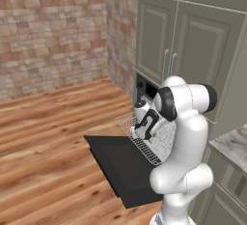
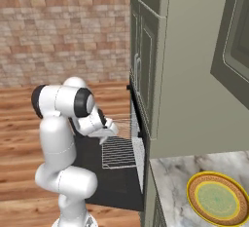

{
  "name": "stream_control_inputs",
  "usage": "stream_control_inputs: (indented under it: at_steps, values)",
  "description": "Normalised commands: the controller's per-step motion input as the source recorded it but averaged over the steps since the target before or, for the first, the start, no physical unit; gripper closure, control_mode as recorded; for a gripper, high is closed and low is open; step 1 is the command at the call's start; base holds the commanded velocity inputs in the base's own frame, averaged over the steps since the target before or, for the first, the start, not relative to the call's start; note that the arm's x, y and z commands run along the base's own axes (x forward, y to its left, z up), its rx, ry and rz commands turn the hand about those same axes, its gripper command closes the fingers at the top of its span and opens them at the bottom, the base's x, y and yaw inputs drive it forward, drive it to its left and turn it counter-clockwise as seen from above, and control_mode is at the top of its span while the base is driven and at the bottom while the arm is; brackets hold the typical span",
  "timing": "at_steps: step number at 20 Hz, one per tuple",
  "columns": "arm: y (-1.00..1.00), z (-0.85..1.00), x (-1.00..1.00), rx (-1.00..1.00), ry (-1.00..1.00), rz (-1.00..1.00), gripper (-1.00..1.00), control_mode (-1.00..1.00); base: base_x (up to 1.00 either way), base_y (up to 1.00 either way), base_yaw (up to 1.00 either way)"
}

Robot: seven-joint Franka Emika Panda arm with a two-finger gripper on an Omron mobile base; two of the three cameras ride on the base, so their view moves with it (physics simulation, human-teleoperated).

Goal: Place the fish on the top rack of the oven, and slide the tray back inside. Close the oven door.

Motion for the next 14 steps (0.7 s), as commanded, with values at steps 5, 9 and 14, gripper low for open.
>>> stream_control_inputs:
  at_steps: [5,9,14]
  values:
    - [-0.04,-0.20,0.25,-0.01,0.00,0.00,1.00,-1.00,0.00,0.00,0.00]
    - [-0.10,-0.16,0.22,0.00,0.00,0.00,1.00,-1.00,0.00,0.00,0.00]
    - [-0.12,-0.16,0.19,0.00,0.00,0.00,1.00,-1.00,0.00,0.00,0.00]
